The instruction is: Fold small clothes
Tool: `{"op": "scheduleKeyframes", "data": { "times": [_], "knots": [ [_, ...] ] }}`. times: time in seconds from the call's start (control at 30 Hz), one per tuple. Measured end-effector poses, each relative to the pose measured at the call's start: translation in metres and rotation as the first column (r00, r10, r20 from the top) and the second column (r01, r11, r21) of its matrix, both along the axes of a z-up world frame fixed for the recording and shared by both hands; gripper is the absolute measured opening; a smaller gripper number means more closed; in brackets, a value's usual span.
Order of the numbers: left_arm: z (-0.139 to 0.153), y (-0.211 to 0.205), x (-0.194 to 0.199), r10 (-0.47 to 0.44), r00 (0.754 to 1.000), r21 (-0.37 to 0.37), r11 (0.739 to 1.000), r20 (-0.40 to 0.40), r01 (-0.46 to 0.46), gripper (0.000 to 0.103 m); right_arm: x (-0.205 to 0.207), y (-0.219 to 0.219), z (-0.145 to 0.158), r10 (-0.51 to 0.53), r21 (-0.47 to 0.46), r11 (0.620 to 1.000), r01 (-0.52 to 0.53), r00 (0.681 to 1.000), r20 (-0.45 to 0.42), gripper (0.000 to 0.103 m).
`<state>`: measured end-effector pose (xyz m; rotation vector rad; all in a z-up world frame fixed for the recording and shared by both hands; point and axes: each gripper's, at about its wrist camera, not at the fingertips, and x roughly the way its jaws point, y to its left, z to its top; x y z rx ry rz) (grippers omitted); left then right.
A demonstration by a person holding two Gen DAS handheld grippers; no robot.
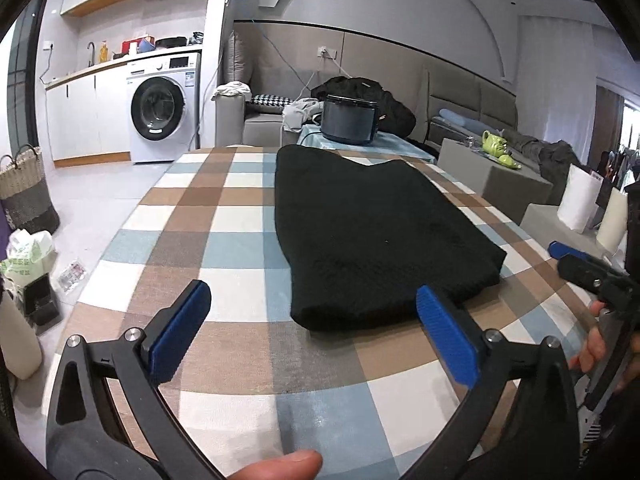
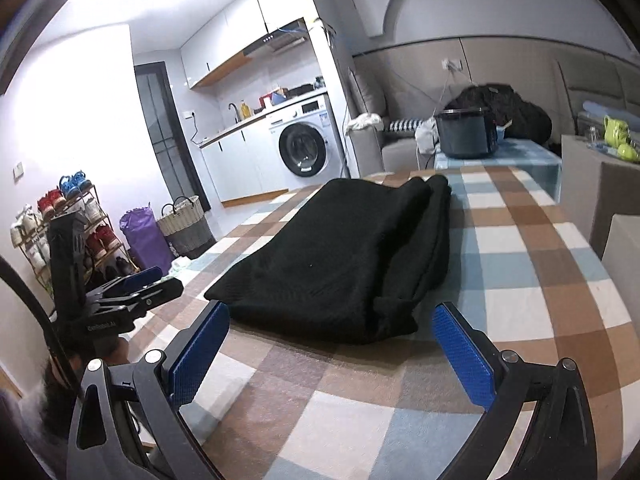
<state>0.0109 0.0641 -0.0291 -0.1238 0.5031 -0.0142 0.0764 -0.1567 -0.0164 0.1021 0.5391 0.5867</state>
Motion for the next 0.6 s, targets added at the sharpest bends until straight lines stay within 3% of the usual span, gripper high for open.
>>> {"op": "scheduleKeyframes", "data": {
  "times": [0.3,0.6],
  "knots": [
    [-0.005,0.007,-0.002,-0.006,1.0,-0.057,0.998,0.027,0.007,0.102,0.01,-0.003,-0.004,-0.01,0.05,0.999,0.01,1.0,0.008,0.103],
    [-0.012,0.004,0.001,-0.006,1.0,-0.043,0.999,0.014,0.006,0.102,0.009,0.002,-0.007,0.012,0.039,0.999,-0.013,1.0,0.012,0.103]
  ]
}}
